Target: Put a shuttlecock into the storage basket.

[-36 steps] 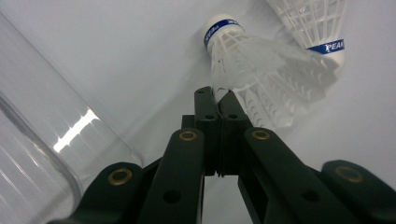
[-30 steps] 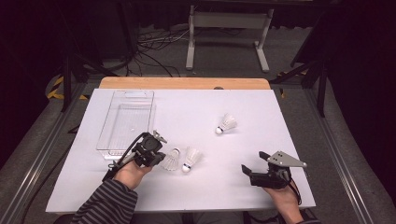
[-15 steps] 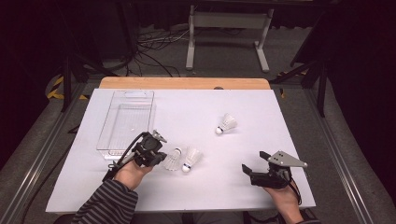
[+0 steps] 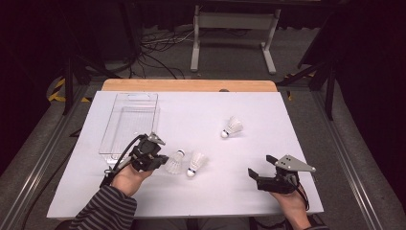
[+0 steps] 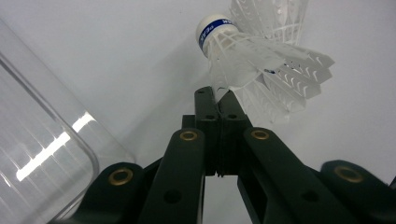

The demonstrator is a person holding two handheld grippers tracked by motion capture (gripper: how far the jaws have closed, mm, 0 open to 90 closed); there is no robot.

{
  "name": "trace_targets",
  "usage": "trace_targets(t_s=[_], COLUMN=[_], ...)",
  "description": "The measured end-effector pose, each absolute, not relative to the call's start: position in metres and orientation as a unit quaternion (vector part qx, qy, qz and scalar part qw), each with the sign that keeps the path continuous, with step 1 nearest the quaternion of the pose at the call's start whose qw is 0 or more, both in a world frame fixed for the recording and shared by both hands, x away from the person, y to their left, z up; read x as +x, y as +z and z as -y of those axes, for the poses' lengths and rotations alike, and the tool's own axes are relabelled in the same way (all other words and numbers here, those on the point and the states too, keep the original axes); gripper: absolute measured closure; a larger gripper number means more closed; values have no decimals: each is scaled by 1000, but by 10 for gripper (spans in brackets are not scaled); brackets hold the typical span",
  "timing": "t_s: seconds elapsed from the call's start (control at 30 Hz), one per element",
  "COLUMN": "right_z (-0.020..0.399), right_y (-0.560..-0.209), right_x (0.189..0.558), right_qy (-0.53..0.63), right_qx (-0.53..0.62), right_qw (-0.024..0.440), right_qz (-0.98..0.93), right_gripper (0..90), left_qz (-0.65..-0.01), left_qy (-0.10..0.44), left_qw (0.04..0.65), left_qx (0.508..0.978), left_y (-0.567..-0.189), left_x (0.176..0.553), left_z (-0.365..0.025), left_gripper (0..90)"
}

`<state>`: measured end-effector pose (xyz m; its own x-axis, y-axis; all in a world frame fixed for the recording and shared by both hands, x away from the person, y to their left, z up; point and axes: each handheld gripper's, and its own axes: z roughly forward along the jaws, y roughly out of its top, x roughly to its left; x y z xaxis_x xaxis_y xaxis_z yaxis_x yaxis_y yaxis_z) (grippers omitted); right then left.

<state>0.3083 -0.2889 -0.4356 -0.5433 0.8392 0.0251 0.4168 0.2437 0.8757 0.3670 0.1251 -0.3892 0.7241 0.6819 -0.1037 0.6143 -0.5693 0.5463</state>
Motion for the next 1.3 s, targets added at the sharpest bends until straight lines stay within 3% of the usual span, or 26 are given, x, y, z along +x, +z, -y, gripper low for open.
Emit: trace_targets(t_s=[1.3], right_z=[290], right_y=[-436], right_x=[309], right_qy=[457], right_qx=[423], right_qw=[230], right_qz=[-748], right_gripper=[132], left_qz=[-377], left_qy=[68], left_qw=[315], left_qx=[868], left_y=[-364], left_x=[371], left_z=[-150], left_gripper=[899])
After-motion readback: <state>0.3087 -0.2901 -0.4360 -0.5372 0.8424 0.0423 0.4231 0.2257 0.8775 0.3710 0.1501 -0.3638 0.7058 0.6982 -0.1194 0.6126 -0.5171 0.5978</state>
